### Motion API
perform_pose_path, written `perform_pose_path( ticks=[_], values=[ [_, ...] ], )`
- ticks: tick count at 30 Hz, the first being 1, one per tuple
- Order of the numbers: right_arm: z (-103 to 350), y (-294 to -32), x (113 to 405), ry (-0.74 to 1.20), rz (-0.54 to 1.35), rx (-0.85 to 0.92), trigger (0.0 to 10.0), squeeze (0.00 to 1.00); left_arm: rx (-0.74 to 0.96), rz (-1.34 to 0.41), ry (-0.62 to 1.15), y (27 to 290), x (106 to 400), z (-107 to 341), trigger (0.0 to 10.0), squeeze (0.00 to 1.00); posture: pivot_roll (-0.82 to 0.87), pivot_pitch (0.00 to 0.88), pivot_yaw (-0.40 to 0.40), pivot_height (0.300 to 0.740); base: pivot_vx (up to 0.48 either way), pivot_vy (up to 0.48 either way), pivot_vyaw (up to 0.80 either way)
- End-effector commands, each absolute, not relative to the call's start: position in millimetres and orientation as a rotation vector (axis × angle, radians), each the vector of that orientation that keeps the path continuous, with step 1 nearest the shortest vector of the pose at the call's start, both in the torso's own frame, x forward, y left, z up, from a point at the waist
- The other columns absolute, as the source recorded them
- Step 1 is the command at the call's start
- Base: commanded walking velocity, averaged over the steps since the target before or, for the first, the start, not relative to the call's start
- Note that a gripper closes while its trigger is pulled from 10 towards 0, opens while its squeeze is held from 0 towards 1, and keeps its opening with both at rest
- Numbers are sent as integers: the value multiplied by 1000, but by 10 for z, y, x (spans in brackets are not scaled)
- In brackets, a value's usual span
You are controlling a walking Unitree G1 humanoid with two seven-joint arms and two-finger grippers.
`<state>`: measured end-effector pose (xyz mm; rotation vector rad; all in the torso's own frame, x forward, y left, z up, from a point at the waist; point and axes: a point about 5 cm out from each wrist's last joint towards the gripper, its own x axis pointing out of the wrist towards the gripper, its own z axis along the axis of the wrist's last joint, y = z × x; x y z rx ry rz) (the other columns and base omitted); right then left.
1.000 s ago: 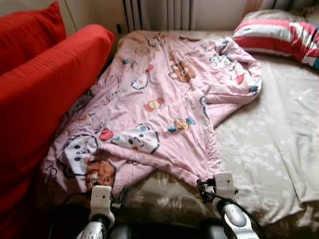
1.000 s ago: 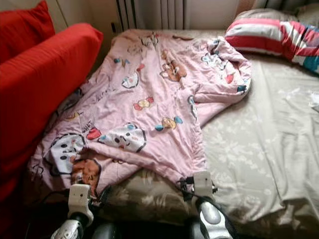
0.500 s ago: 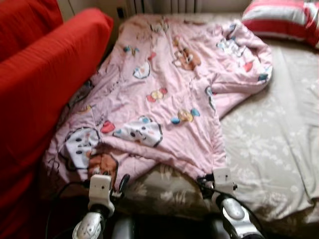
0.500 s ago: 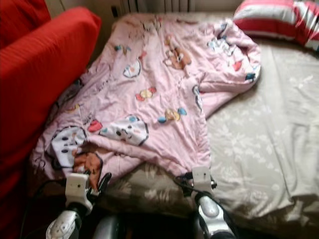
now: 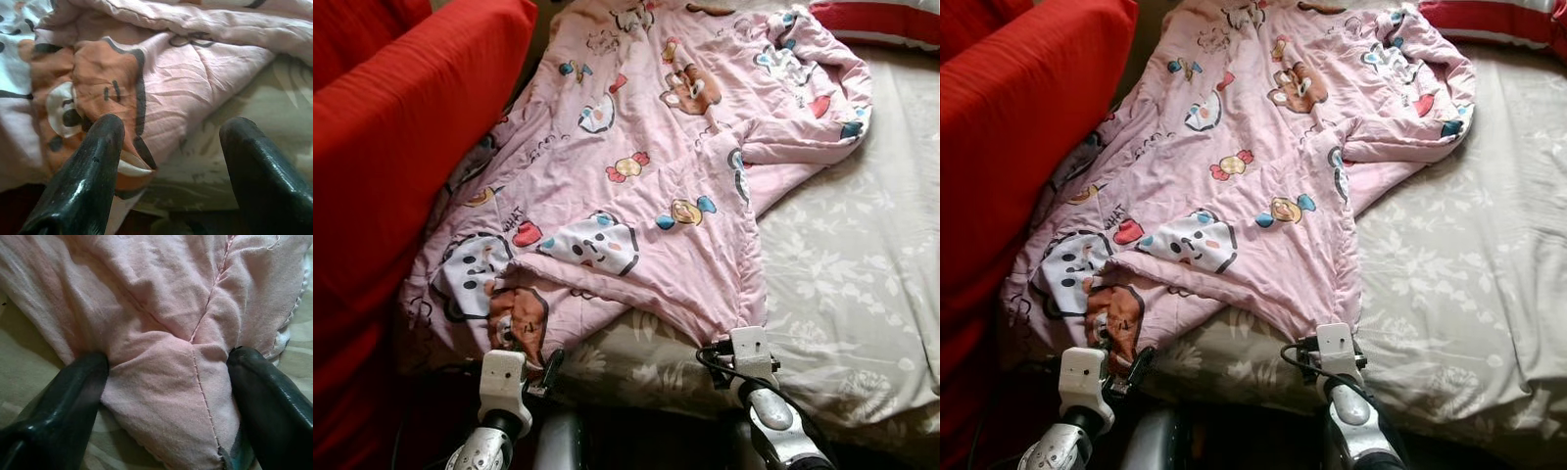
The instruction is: Clean up the room
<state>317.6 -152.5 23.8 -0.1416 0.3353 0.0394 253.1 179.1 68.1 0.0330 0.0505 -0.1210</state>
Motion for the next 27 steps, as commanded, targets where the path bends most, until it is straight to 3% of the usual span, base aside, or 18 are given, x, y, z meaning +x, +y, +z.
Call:
perform_pose_path(
  ticks=[1,27],
  values=[
    [-11,-1478,2973,454,49,-127,0,0,45,-112,88,1853,2469,637,10000,0,122,386,124,590,0,0,0],
    [-11,-1529,2965,446,27,-132,0,0,68,-125,128,1812,2501,616,10000,0,126,348,118,590,0,0,0]
  ],
)
